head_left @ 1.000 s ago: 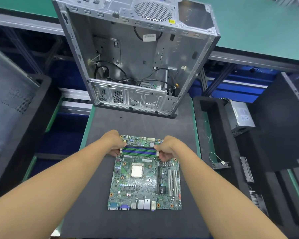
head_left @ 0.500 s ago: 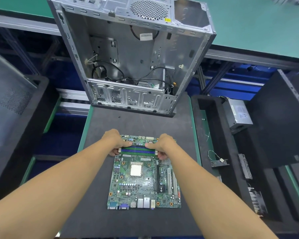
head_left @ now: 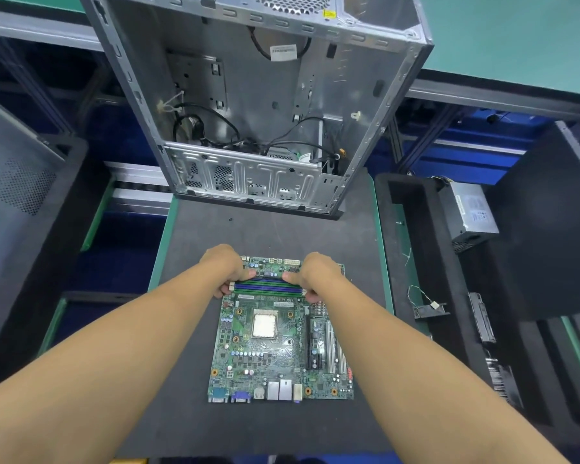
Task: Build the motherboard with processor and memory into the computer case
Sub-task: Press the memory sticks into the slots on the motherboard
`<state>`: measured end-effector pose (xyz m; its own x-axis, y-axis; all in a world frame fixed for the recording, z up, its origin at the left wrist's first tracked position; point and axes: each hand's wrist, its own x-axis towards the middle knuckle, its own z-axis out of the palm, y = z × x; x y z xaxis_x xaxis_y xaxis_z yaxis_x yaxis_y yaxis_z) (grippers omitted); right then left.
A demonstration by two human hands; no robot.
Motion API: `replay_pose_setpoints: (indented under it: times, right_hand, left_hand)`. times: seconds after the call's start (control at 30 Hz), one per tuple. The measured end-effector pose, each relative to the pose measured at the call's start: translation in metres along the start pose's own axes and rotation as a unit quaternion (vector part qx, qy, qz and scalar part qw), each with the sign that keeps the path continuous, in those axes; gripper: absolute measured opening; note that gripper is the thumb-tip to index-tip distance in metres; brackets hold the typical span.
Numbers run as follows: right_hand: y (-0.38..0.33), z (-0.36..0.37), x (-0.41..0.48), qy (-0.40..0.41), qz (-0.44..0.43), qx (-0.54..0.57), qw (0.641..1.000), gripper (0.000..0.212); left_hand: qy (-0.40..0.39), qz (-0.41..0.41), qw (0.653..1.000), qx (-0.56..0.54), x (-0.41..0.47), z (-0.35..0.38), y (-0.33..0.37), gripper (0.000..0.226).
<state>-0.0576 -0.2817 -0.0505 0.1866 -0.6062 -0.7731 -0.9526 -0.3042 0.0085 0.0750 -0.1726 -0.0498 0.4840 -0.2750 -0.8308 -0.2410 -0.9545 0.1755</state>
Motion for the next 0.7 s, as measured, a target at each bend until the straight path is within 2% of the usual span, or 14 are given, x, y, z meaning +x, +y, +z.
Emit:
replay_pose_setpoints:
  times: [0.1, 0.3, 0.47, 0.57, 0.7]
  right_hand:
    - [0.001, 0.001, -0.003, 0.025, -0.007, 0.016, 1.0, 0.061]
    - [0.008, 0.01, -0.008, 0.088, -0.034, 0.086, 0.992, 0.059]
    - [0.012, 0.018, -0.018, 0.143, -0.048, 0.114, 0.982, 0.052]
    - [0.014, 0.023, -0.021, 0.15, -0.048, 0.122, 0.98, 0.051]
    - [0.018, 0.026, -0.021, 0.143, -0.055, 0.151, 0.977, 0.054]
  left_hand:
    - [0.047, 0.008, 0.999, 0.019, -0.006, -0.001, 0.001, 0.056]
    - [0.104, 0.03, 0.994, -0.028, -0.015, 0.003, -0.006, 0.054]
    - [0.185, 0.031, 0.982, 0.029, -0.029, 0.013, -0.002, 0.054]
    - [0.2, 0.018, 0.98, 0.015, -0.031, 0.016, -0.001, 0.052]
    - [0.173, 0.018, 0.984, -0.029, -0.028, 0.012, -0.006, 0.06]
